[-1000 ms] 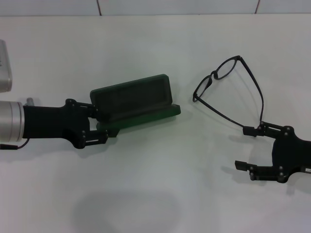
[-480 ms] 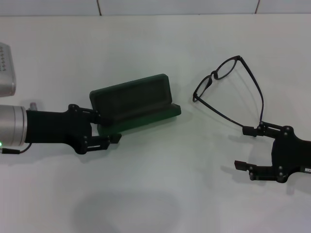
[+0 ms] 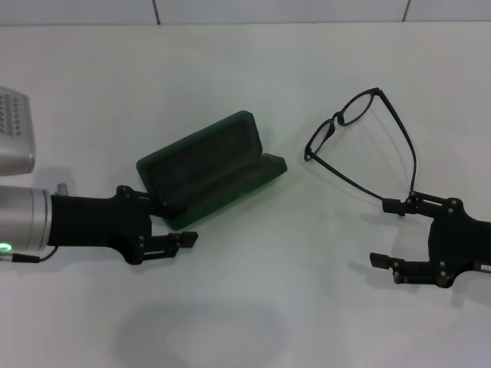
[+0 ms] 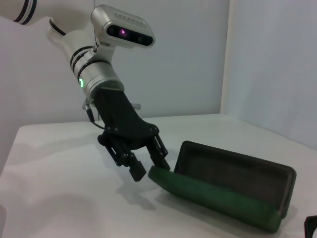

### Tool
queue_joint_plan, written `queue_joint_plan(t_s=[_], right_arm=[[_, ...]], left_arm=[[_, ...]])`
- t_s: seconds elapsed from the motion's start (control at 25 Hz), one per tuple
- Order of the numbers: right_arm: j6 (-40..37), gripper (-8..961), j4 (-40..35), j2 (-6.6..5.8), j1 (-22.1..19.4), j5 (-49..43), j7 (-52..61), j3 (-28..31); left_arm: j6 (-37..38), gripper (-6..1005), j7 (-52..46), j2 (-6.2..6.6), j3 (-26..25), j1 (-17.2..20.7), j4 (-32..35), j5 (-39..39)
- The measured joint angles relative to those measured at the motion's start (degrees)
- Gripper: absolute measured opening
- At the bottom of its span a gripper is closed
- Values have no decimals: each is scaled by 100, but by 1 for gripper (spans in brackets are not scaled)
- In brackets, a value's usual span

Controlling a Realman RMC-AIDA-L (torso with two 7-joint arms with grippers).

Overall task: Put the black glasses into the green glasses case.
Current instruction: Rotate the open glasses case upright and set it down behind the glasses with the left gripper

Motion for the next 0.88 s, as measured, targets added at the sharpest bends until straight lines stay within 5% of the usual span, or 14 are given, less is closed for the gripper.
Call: queue_joint_plan(t_s=[0.88], right_arm=[[81,813,0,25,27,0,5,-19]], left_arm=[[-117,476,321,-25,-10,-17,-447,-1]])
